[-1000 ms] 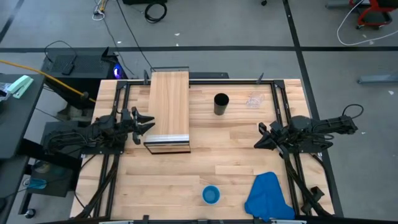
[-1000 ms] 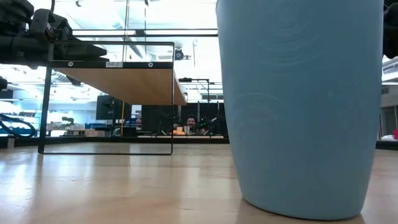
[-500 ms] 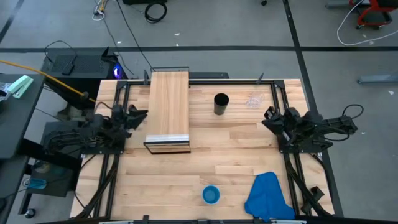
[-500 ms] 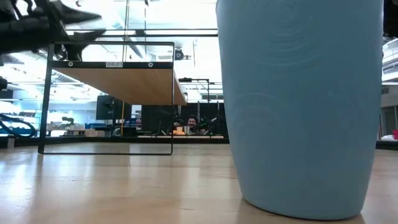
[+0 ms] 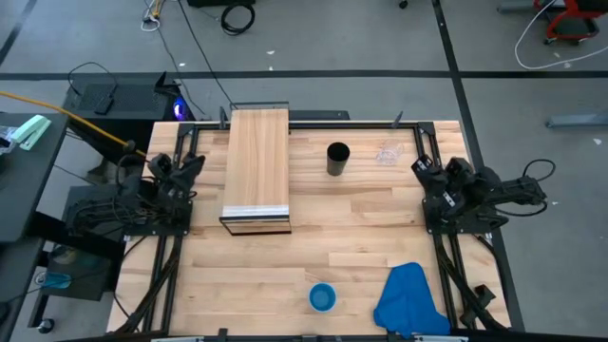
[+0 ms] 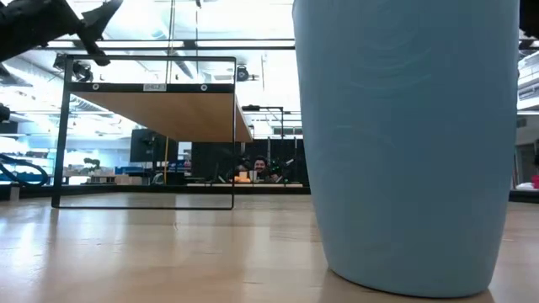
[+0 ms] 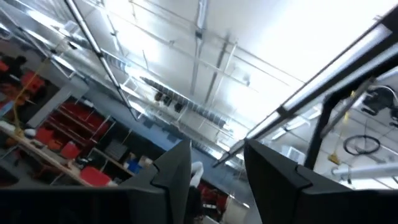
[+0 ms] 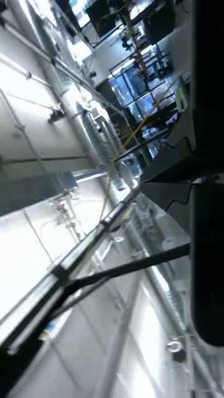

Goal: Stack small to large cups/mugs on shelf
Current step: Move the black cup to the bottom of the table

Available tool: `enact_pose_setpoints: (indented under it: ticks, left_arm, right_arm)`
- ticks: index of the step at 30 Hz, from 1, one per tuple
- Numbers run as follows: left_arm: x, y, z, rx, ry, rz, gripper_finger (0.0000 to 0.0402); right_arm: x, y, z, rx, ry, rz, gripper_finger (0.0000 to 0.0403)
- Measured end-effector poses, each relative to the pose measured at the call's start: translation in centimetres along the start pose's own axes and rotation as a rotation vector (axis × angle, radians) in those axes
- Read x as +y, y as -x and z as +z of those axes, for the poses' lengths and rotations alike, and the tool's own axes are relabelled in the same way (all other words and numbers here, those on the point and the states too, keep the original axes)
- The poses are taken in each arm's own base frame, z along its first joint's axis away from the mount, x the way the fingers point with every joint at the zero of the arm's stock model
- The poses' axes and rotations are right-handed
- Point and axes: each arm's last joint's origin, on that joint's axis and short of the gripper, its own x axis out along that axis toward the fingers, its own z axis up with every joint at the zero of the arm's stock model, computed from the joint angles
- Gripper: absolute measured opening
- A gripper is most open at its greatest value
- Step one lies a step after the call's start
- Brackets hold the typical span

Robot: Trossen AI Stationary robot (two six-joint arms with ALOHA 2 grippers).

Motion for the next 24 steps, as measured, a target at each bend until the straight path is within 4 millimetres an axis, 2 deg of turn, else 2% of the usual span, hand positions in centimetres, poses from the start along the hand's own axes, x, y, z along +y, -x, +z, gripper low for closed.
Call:
enact_pose_setpoints:
  ticks: [4, 8, 14, 19, 24]
  left_arm:
    - [-0.2, 0.1, 0.9, -0.132, 0.043, 0.039, 0.0148]
    - [-1.0, 0.3, 2.4, -0.282, 0.077, -0.033, 0.0140]
    - [-3.3, -0.6, 5.3, -0.338, 0.005, -0.147, 0.0126]
    - [-6.2, -2.1, 8.4, -0.353, -0.088, -0.302, 0.0115]
    - [-8.8, -5.5, 10.5, -0.220, -0.141, -0.366, 0.0110]
  right_arm:
    - [-0.1, 0.0, 0.4, -0.075, -0.089, -0.079, 0.0016]
    - [-0.3, 0.1, 0.8, -0.140, -0.120, -0.143, 0.0016]
    - [0.1, -0.2, 1.7, -0.166, -0.093, -0.137, 0.0016]
    - [0.7, -0.5, 3.0, -0.189, -0.026, -0.136, 0.0016]
    - [0.9, -0.9, 3.6, -0.159, -0.014, -0.170, 0.0016]
